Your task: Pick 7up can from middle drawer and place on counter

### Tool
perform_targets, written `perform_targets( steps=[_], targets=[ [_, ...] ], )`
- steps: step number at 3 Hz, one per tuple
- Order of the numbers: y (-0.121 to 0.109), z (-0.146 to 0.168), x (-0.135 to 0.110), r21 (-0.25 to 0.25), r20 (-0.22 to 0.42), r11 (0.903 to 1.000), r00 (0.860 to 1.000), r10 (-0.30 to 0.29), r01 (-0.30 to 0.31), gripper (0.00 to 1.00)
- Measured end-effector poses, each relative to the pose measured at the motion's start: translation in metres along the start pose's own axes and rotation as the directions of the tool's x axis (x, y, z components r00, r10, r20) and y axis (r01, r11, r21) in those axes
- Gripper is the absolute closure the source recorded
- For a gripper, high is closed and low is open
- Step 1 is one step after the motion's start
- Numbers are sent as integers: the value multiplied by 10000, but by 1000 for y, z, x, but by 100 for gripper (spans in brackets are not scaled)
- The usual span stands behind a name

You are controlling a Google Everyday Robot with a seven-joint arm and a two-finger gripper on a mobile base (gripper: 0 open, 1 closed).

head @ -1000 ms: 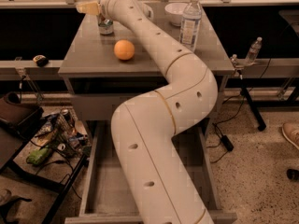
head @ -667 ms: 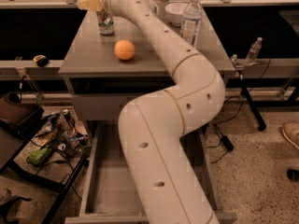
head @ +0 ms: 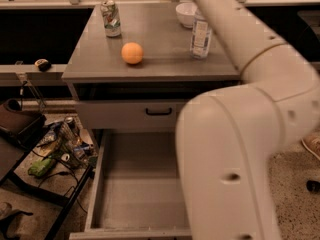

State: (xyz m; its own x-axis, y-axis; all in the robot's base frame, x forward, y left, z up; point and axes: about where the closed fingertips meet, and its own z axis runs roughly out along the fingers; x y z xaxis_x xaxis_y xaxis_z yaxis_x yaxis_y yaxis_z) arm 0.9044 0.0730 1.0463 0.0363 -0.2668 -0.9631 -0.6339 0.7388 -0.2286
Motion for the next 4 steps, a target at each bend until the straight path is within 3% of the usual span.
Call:
perform_targets(
  steps=[1,2,3,4],
  targets=[
    [-29,-82,-40,1049,227,9913,9963,-828,800,0],
    [-40,-146,-107,2611,971,9574,9834,-1536,1237,0],
    [-28,-197,-179,3532,2311,9311,9559,-1813,913,0],
    [-60,-246,-174,3943,3728,9090,9276,-243,-1347,0]
  ],
)
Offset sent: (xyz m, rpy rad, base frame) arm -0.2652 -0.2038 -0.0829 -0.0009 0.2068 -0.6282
